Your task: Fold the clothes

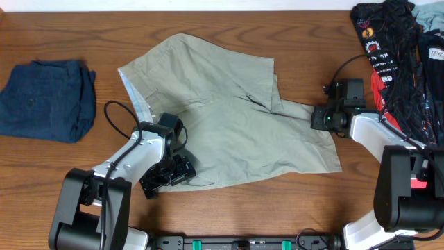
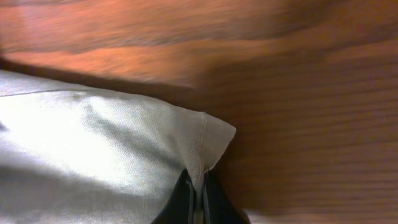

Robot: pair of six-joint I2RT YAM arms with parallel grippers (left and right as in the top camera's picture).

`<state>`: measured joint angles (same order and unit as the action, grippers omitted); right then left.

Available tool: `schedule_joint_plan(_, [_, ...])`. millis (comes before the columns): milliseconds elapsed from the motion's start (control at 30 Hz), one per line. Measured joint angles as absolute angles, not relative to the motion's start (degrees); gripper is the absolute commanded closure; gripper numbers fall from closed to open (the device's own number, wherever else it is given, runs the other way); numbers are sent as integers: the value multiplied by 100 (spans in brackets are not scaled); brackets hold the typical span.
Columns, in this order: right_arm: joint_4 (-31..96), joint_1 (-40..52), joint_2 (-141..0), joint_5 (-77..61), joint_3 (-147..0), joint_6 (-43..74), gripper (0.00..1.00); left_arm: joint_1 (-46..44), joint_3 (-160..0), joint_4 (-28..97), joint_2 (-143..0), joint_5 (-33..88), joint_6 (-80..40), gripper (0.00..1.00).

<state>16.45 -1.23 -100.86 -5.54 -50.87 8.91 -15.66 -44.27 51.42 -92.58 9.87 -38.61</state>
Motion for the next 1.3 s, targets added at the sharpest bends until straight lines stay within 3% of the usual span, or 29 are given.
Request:
schedule_joint_plan(167, [1761, -285, -10071, 233, -5196, 1011, 95, -1566, -4427, 5162, -9258, 987, -3854, 4])
schedule_joint_plan(200, [1811, -338, -10031, 329, -5231, 1055, 82, -1566, -4427, 5166, -9258, 985, -3854, 4])
schedule_joint_plan(267, [1822, -362, -9924, 464, -5277, 1144, 45, -1566, -4427, 5170, -9258, 987, -3854, 3])
schedule_joint_plan(300, [1815, -386, -9843, 460, -5299, 1142, 36, -1566, -4427, 5170, -9258, 987, -3854, 4])
schedule_joint_plan(333, [1822, -388, -9756, 456, -5328, 1149, 35, -1566, -4427, 5166, -9258, 987, -3854, 4])
schedule_joint_plan(500, [1756, -386, -9351, 5, -5395, 1155, 45, -1566, -4427, 5155, -9258, 985, -3854, 3])
schedule_joint_plan(767, [1479, 106, -9317, -1494, -5400, 650, 41, -1566, -4421, 5122, -9255, 989, -3850, 3])
schedule_joint_plan(1133, [1164, 996, -10095, -1966, -5406, 360, 44, -1566, -4416, 5116, -9251, 989, -3848, 3])
schedule_joint_plan(1200, [1066, 1033, -10267, -1973, -5406, 344, 56, -1566, -4416, 5113, -9251, 987, -3846, 3])
schedule_joint_plan(1300, [869, 1059, -10449, -1977, -5406, 303, 97, -1566, -4412, 5103, -9249, 989, -3824, 3])
